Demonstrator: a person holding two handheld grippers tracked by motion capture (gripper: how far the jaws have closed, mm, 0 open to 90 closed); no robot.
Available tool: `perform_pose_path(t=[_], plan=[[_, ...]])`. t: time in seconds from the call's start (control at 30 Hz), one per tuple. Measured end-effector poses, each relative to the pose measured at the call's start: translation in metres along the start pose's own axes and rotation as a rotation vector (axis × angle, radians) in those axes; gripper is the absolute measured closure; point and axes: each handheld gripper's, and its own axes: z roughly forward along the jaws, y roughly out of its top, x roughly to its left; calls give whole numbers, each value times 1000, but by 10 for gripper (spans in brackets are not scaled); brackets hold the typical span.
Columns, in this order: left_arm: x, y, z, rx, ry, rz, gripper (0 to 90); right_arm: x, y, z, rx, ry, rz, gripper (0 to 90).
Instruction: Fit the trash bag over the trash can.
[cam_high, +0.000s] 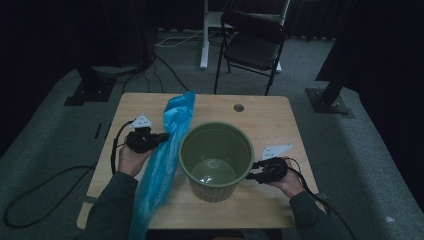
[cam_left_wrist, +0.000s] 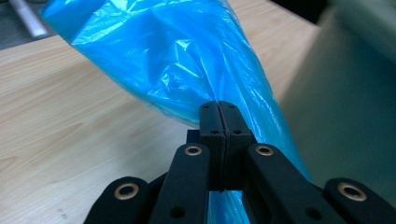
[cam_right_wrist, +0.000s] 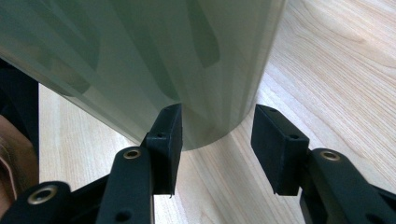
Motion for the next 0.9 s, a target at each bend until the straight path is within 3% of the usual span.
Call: perform_pose_path(t=[0.3,0.57,0.67,0.9], plan=[[-33,-24,-16,-22,-107,-13,894,4,-1,-2,-6,2,4,502],[-43,-20,-4,-22,-155,1,893,7,6,1,-21,-5,4,501],[-45,-16,-1,-24,-137,7,894,7,8,4,-23,-5,5,499],[-36,-6,5,-40,-112,-12,893,2,13,8,-28,-32,28,499]])
